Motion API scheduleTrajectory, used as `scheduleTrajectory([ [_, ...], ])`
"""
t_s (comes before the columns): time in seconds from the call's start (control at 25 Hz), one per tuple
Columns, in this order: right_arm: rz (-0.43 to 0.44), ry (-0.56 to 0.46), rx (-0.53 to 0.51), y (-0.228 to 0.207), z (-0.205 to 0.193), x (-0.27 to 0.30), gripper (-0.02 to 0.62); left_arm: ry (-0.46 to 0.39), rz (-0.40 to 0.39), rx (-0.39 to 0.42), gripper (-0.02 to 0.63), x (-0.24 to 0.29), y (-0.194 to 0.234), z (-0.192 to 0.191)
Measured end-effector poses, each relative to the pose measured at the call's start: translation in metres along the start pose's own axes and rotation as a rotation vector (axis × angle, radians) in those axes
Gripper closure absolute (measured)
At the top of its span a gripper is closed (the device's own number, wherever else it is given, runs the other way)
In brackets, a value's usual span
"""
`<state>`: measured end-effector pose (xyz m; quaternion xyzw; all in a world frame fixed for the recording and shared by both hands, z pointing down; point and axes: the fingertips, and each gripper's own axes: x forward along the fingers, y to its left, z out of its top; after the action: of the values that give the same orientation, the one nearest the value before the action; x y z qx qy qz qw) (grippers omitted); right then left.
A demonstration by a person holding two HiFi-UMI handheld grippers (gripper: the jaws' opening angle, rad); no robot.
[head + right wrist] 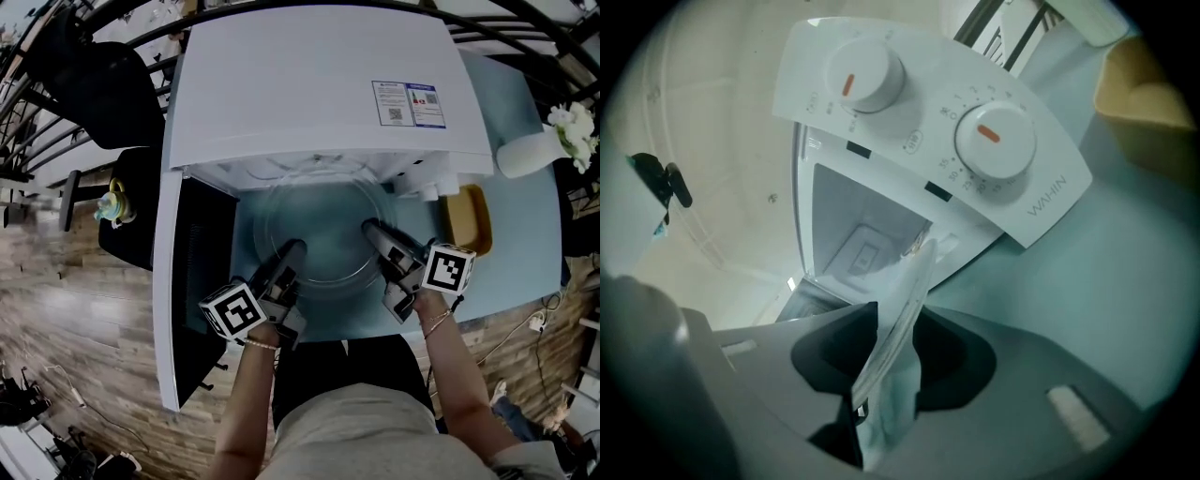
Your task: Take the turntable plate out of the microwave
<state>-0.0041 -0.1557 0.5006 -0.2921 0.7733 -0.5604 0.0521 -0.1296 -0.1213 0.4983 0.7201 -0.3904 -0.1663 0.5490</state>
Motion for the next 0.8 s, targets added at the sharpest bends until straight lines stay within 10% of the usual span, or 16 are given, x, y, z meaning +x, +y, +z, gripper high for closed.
scheduleTrajectory([
  [0.8,0.12,0.025,-0.173,0.07,0.006,-0.038,0.448,-0.099,-0.051,0.274,0.502,-0.036,-0.085,0.005],
])
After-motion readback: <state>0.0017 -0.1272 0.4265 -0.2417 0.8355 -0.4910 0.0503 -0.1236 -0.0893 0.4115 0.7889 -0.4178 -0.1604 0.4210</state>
